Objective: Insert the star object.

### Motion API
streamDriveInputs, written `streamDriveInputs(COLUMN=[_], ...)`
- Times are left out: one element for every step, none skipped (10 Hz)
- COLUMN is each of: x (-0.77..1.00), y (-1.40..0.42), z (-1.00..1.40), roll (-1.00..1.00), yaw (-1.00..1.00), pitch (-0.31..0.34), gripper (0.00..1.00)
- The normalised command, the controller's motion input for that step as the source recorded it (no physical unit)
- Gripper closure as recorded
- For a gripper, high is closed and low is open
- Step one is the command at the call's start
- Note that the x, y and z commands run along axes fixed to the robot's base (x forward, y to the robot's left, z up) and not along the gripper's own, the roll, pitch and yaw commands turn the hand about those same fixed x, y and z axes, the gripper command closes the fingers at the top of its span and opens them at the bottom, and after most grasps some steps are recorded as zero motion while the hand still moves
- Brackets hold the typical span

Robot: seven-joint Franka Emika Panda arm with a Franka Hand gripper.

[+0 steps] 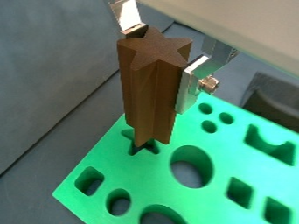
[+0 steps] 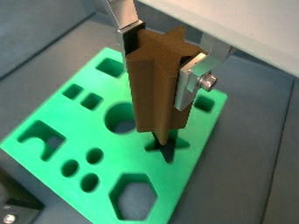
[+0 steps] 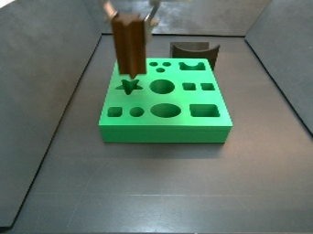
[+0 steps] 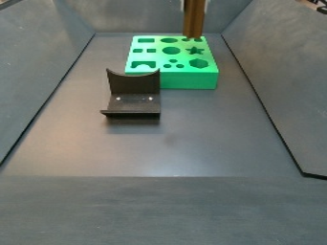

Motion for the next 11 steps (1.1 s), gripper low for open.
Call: streamDriveInputs(x=[-0.41,-0.08,0.23,0.31,0.29,0.18,0.0,-0.07,-0.04,0.0,0.01], y=[0.03,0.01,0.01,0.04,0.07,0.04,0.0,0.0,0.0,0.0,0.0], z=[-0.64,-0.58,-0.44,-0.4,-0.39,-0.42,-0.49,-0.57,-0.62,-0.65,-0.71], roll=[0.0,0.0,0.01,0.13,0.23,0.3,0.37,0.39,0.37,0.32,0.3], yaw=[-0.06,0.0,0.04,0.02,0.04,0.07,0.12,0.17,0.18,0.18,0.15], pitch=[-0.223,-0.183,-0.02,0.021,0.079,0.074,0.026,0.0,-0.011,-0.026,-0.011], gripper=[1.0,1.0,1.0,1.0,1.0,1.0,1.0,1.0,1.0,1.0,1.0])
